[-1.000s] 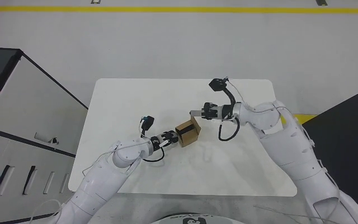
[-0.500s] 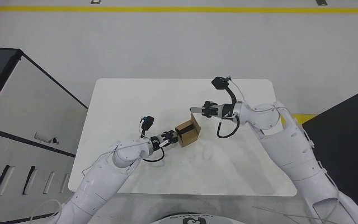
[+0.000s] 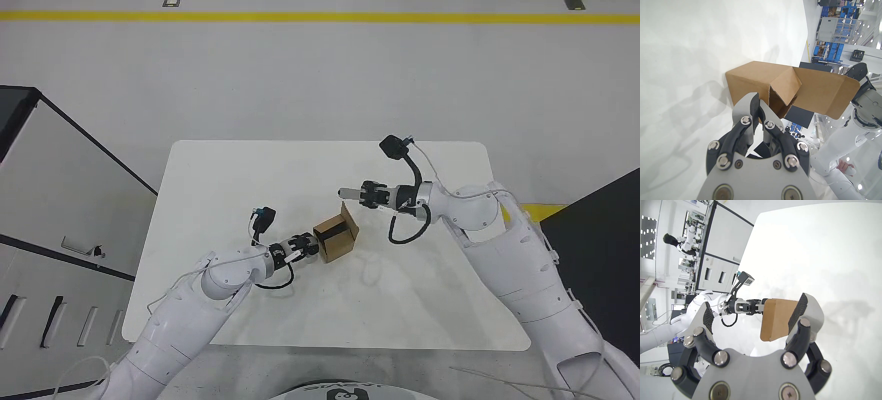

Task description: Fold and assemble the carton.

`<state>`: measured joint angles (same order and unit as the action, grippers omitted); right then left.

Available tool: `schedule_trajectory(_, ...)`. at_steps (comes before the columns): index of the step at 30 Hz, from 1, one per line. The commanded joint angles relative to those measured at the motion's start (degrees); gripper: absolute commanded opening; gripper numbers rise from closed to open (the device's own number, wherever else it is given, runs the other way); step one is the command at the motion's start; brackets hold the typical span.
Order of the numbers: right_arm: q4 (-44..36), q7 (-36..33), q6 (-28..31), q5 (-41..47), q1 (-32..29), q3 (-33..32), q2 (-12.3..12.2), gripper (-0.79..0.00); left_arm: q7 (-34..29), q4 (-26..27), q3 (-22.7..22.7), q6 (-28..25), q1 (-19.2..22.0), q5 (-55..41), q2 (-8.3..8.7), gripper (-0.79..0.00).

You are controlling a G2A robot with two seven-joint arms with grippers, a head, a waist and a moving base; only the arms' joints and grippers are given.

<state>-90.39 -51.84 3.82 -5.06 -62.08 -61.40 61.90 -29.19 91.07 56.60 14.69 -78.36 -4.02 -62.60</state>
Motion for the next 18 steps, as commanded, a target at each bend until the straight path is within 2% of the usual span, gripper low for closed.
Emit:
schedule_trajectory(1, 0.0, 0.0, 0.0, 0.0, 0.0, 0.0, 0.0, 0.000, 0.0, 0.0, 0.0, 0.0, 0.0, 0.0, 0.00, -0.785)
schedule_trajectory(9, 4.0, -1.7, 2.2, 4.5, -0.3, -0.9, 0.0, 0.000, 0.0, 0.0, 0.0, 0.0, 0.0, 0.0, 0.00, -0.785)
schedule_trajectory(11, 5.4, -2.3, 3.4, 5.7, -0.4, -1.2, 0.0, -0.034, 0.0, 0.0, 0.0, 0.0, 0.0, 0.0, 0.00, -0.785)
schedule_trajectory(13, 6.8, -3.1, 4.8, 6.9, -0.3, -1.5, -0.1, -0.108, 0.0, 0.0, 0.0, 0.0, 0.0, 0.0, 0.00, -0.785)
schedule_trajectory(16, 9.2, -4.3, 6.8, 8.3, -0.1, -1.9, -0.1, -0.139, 0.0, 0.0, 0.0, 0.0, 0.0, 0.0, 0.00, -0.785)
schedule_trajectory(18, 10.8, -5.3, 8.5, 9.7, 0.2, -1.9, -0.1, -0.132, 0.0, 0.0, 0.0, 0.0, 0.0, 0.0, 0.00, -0.785)
